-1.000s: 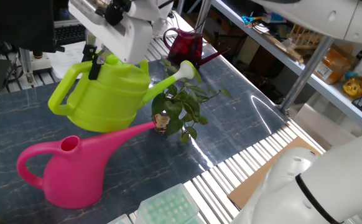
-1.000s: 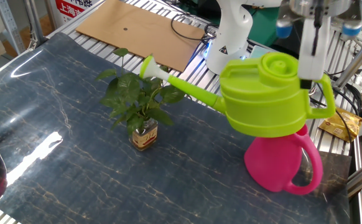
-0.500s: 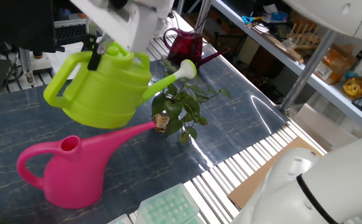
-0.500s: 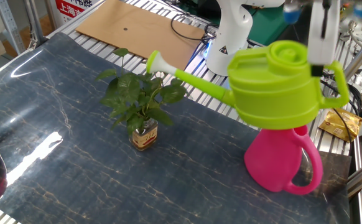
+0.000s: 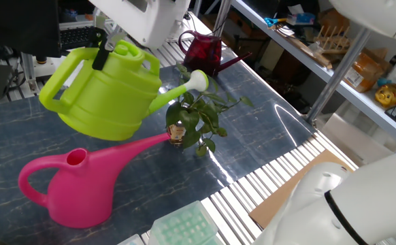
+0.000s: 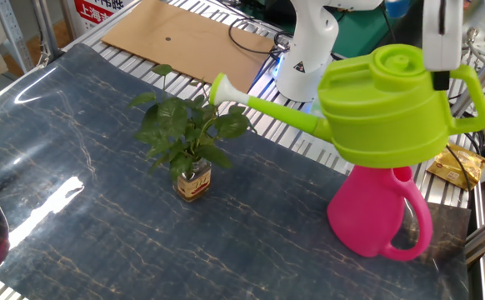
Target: Water the plant
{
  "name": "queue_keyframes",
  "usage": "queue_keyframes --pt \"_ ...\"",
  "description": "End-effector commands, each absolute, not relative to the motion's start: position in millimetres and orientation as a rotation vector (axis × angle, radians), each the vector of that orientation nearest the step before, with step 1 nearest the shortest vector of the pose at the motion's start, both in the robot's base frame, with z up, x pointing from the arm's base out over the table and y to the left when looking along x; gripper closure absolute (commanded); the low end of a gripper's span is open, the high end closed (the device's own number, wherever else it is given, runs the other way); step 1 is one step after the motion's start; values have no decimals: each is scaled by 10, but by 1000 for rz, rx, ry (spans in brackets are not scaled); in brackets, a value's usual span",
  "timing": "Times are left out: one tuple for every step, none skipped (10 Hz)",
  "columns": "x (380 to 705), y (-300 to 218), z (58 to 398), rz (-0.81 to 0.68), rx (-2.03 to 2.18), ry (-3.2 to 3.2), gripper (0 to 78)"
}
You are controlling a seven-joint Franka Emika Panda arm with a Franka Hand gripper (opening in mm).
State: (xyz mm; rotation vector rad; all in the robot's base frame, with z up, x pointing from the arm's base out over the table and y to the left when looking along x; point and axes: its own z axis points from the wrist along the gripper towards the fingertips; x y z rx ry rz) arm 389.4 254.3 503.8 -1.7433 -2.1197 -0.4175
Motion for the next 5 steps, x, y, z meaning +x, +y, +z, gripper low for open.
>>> queue_keyframes --pt "3902 2531 5100 -422 -1686 -2131 762" --pt "3905 2525 5108 -424 -1672 -2133 762" --pt "3907 2517 5118 -420 -1663 -2138 762" --pt "3919 2493 5133 -417 -1655 -2142 762" --pt "3938 2452 5146 -414 -1646 -2146 762"
